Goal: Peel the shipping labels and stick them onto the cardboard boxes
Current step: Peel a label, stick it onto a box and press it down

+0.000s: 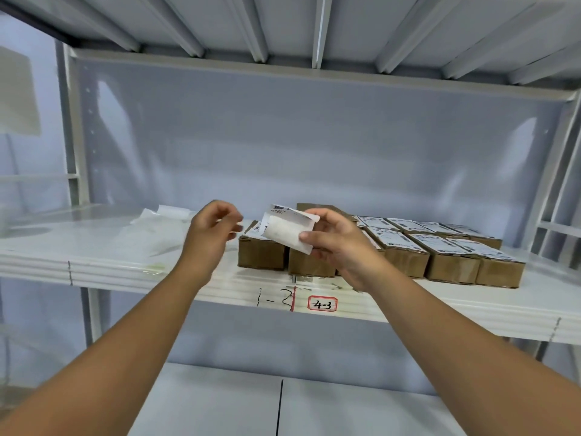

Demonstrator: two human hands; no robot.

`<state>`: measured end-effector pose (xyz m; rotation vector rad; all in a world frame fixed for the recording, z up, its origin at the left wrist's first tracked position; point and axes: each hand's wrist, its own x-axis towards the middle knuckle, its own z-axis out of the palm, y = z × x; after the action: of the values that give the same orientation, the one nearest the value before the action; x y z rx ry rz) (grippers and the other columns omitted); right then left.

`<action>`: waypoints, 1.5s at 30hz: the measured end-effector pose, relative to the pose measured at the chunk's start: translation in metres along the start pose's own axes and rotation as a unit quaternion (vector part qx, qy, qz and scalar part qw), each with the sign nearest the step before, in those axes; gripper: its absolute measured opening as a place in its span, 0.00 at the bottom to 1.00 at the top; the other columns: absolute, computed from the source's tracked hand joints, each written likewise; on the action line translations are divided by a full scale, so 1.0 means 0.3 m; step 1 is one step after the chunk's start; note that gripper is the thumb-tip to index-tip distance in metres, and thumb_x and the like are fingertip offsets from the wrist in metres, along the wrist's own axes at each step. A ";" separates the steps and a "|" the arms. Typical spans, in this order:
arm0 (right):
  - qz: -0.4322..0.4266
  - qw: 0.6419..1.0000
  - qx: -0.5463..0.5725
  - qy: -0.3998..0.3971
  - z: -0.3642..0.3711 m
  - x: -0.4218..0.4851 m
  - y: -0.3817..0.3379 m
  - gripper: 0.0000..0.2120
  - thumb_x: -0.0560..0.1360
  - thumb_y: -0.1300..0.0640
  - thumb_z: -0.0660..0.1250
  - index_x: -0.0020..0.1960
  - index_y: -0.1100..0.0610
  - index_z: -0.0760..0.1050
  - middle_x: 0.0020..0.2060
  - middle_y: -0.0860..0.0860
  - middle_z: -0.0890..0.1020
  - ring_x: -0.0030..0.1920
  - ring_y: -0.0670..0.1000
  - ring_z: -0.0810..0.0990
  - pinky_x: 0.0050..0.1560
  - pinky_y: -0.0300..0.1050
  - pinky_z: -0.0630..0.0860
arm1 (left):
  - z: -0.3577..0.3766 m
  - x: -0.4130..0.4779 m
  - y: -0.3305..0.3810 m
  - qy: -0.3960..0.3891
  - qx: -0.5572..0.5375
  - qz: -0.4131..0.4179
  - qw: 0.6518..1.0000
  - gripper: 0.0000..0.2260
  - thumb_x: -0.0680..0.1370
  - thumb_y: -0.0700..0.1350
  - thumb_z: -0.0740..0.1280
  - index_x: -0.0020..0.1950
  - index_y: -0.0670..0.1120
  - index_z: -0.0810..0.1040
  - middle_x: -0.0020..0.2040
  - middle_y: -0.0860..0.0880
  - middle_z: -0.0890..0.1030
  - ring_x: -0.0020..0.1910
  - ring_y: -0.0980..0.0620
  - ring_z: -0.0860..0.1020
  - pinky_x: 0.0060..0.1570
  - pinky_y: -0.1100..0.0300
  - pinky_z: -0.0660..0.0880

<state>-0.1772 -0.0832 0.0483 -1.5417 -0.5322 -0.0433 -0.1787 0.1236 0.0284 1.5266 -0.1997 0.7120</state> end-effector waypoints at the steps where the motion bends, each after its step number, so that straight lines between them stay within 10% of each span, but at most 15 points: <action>1: 0.002 1.000 -0.004 -0.002 0.002 -0.004 -0.001 0.16 0.72 0.66 0.70 0.55 0.52 0.75 0.46 0.49 0.80 0.48 0.51 0.77 0.49 0.47 0.71 | 0.027 -0.022 0.039 -0.030 -0.030 0.004 0.999 0.11 0.77 0.37 0.63 0.35 0.47 0.70 0.39 0.50 0.77 0.39 0.52 0.77 0.47 0.57 0.74; 7: -0.009 1.000 0.022 0.018 -0.018 -0.041 -0.038 0.09 0.76 0.63 0.66 0.53 0.51 0.75 0.46 0.50 0.80 0.43 0.50 0.79 0.39 0.39 0.74 | 0.110 -0.070 0.123 -0.086 0.031 0.032 0.995 0.14 0.75 0.35 0.67 0.34 0.50 0.71 0.57 0.47 0.73 0.55 0.50 0.78 0.42 0.67 0.72; 15: -0.018 0.989 0.007 0.147 -0.068 -0.066 -0.087 0.07 0.80 0.62 0.61 0.51 0.52 0.76 0.43 0.53 0.82 0.38 0.50 0.80 0.36 0.40 0.77 | 0.156 -0.121 0.167 -0.236 0.025 -0.014 0.971 0.13 0.73 0.36 0.70 0.50 0.53 0.81 0.54 0.52 0.81 0.48 0.56 0.80 0.44 0.69 0.74; 32: -0.015 0.952 0.164 0.256 -0.085 -0.158 -0.135 0.08 0.79 0.66 0.61 0.57 0.61 0.72 0.41 0.54 0.82 0.31 0.47 0.83 0.30 0.36 0.77 | 0.338 -0.230 0.238 -0.039 -0.260 -0.134 0.956 0.19 0.76 0.30 0.63 0.61 0.48 0.65 0.45 0.42 0.78 0.43 0.49 0.80 0.42 0.61 0.80; 38: -0.012 0.948 0.149 0.279 -0.079 -0.193 -0.122 0.10 0.74 0.66 0.68 0.44 0.57 0.67 0.42 0.58 0.82 0.31 0.47 0.82 0.28 0.36 0.75 | 0.379 -0.267 0.234 -0.183 -0.090 -0.111 0.973 0.19 0.72 0.37 0.71 0.59 0.49 0.70 0.53 0.48 0.81 0.50 0.51 0.79 0.49 0.56 0.74; 45: 0.008 0.960 0.157 0.234 -0.036 -0.223 -0.114 0.19 0.74 0.62 0.70 0.59 0.57 0.64 0.38 0.55 0.80 0.25 0.44 0.78 0.28 0.36 0.76 | 0.434 -0.285 0.254 -0.010 -0.054 -0.011 0.998 0.08 0.75 0.42 0.68 0.46 0.53 0.72 0.43 0.54 0.79 0.44 0.51 0.79 0.46 0.54 0.76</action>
<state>-0.2453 -0.1152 0.0573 -1.1706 -0.1393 -0.2905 -0.2466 -0.0338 0.0553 1.4320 -0.2313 0.6588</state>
